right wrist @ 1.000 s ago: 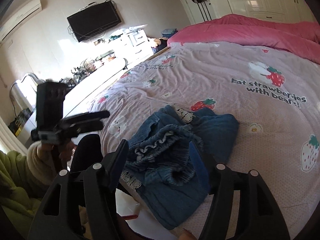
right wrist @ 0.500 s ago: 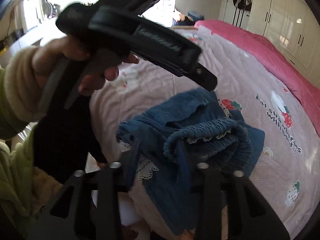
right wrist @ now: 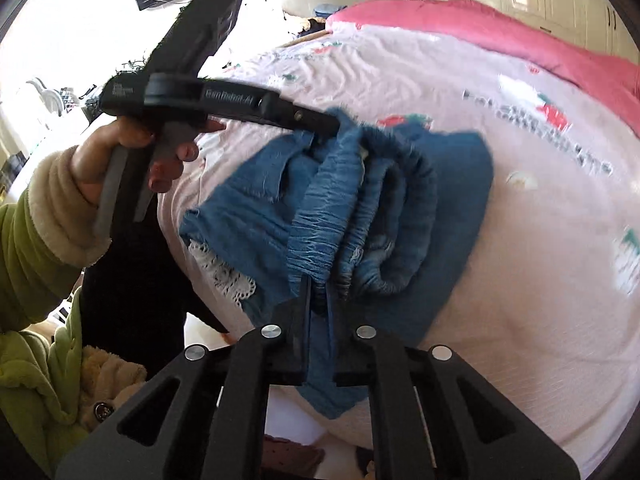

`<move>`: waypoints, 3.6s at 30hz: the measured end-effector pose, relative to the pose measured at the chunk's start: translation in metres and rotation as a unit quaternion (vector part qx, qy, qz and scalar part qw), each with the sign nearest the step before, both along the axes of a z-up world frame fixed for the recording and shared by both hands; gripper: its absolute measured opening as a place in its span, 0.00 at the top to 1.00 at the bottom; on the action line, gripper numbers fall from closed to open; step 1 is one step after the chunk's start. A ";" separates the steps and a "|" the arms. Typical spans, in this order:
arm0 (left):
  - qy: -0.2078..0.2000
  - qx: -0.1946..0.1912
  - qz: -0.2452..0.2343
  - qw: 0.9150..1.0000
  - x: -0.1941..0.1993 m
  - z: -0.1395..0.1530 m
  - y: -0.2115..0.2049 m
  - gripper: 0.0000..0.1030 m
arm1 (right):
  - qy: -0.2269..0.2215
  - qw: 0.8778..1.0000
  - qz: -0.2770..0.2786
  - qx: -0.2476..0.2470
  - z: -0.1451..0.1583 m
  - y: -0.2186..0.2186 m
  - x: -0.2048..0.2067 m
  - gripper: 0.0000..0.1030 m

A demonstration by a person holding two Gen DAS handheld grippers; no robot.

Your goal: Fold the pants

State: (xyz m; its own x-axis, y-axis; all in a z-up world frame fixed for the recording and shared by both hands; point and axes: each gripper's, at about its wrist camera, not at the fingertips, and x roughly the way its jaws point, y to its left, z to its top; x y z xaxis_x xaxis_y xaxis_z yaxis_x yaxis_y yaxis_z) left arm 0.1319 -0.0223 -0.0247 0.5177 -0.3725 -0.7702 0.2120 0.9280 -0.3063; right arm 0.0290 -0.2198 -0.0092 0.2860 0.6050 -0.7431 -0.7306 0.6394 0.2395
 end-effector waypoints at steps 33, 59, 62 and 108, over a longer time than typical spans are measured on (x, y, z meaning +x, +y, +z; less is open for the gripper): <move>0.015 0.022 -0.019 0.999 0.011 -0.021 0.001 0.32 | -0.081 0.979 0.186 -0.028 -0.024 0.122 -0.053 0.92; -0.034 0.050 -0.001 0.998 -0.002 0.002 -0.001 0.32 | -0.101 0.991 0.082 0.016 0.021 0.079 -0.049 0.53; -0.036 0.054 0.004 0.998 0.000 0.000 0.002 0.32 | -0.082 0.996 0.045 -0.012 0.009 0.074 -0.038 0.52; 0.004 -0.011 0.018 1.000 -0.054 -0.031 0.017 0.17 | 0.087 0.974 -0.191 0.086 -0.032 -0.039 0.085 0.40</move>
State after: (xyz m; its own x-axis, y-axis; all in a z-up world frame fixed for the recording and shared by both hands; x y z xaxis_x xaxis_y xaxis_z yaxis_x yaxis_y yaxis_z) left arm 0.0774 -0.0052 -0.0559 0.5248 -0.3706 -0.7663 0.1759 0.9280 -0.3284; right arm 0.1140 -0.2592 -0.0409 0.3943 0.5990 -0.6969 -0.3861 0.7962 0.4658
